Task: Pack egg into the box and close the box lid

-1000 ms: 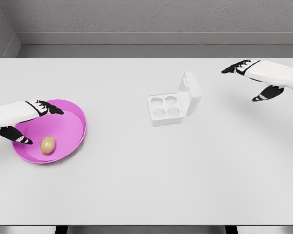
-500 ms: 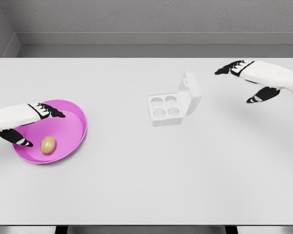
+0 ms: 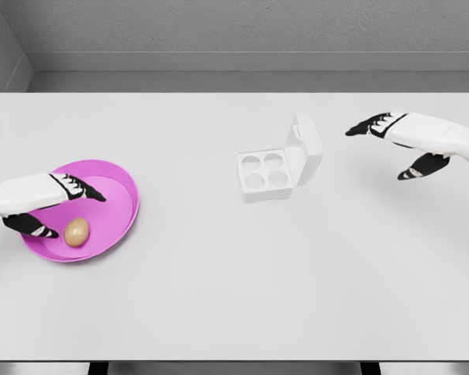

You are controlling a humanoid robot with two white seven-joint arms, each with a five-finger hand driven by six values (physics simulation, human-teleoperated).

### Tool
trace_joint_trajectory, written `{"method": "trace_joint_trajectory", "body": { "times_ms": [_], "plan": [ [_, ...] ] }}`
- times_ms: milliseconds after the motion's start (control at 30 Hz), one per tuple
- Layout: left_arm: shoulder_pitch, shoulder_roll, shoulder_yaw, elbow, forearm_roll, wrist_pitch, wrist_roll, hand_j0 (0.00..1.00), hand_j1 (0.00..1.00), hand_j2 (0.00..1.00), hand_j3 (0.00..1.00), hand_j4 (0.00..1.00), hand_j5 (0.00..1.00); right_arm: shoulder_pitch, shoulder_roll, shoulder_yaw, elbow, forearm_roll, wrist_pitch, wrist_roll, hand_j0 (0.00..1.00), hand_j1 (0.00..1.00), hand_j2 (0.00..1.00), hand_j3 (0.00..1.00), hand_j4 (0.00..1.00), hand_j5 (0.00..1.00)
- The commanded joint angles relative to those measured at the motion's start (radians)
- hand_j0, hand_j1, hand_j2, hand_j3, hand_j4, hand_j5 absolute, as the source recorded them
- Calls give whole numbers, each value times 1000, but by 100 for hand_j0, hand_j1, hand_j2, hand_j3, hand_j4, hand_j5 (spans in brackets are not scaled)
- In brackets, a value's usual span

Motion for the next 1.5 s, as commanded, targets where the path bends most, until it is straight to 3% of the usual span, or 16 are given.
{"method": "trace_joint_trajectory", "body": {
  "times_ms": [0, 1467],
  "plan": [
    [0, 0, -3, -4, 3, 1, 0, 88, 88, 88, 88, 88, 88, 2, 0, 8, 4, -6, 3, 0, 100, 100, 100, 100, 100, 100],
    [52, -1, -5, -21, -26, 1, 10, 83, 83, 83, 83, 83, 83, 5, -8, -1, 20, -3, 3, 0, 100, 100, 100, 100, 100, 100]
  ]
}}
